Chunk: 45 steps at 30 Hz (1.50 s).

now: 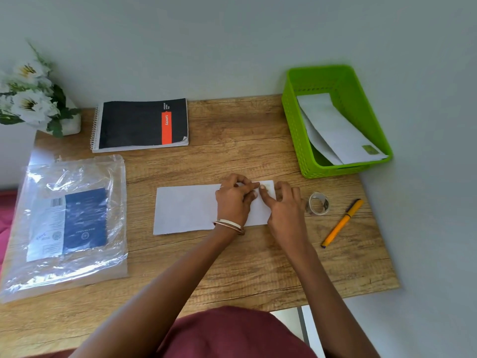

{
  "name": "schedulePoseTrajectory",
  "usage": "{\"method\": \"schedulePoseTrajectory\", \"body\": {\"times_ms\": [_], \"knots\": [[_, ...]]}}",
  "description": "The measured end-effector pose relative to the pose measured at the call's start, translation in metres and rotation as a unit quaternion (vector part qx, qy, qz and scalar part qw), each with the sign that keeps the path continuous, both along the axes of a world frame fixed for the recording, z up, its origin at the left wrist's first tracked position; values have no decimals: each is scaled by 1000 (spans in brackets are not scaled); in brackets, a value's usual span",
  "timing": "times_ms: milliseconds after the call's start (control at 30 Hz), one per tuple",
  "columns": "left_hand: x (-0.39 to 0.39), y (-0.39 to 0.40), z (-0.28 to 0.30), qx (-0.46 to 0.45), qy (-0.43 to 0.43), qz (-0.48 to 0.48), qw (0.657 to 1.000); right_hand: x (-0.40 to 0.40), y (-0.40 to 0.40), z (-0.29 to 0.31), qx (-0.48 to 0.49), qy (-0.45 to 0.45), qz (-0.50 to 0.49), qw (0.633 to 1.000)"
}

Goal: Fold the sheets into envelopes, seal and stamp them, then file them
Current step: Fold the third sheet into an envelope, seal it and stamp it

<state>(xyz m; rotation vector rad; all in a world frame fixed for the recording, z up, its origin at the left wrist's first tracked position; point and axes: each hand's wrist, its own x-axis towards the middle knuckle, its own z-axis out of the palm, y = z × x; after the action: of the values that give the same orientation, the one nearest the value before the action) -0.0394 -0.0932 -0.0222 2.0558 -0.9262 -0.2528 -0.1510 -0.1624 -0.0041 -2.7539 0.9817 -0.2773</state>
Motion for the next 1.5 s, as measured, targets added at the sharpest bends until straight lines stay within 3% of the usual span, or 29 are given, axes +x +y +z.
{"method": "schedulePoseTrajectory", "body": {"times_ms": [167,333,500,700,900,1033,1167,1267,1333,1500], "knots": [[-2,0,1,9,6,7,1000,-14,1,-7,-3,-36,38,999],[-1,0,0,10,-2,1,1000,-13,0,4,107,-91,-26,990],[-2,0,2,6,-8,2,1000,-2,3,5,69,-24,-12,997],[-3,0,5,4,-7,6,1000,-9,14,-3,63,-22,-7,998],[12,9,23,22,118,-16,993,-10,17,10,159,-110,-112,975],[24,46,40,22,96,59,993,-3,27,4,159,-94,-175,967],[36,89,48,143,38,216,965,3,31,6,165,-76,-236,955],[43,114,52,244,91,273,926,6,29,4,206,-88,-271,936],[48,124,49,243,131,274,921,7,26,2,238,-105,-288,922],[60,134,44,142,191,280,930,7,25,15,330,-154,-298,882]]}}
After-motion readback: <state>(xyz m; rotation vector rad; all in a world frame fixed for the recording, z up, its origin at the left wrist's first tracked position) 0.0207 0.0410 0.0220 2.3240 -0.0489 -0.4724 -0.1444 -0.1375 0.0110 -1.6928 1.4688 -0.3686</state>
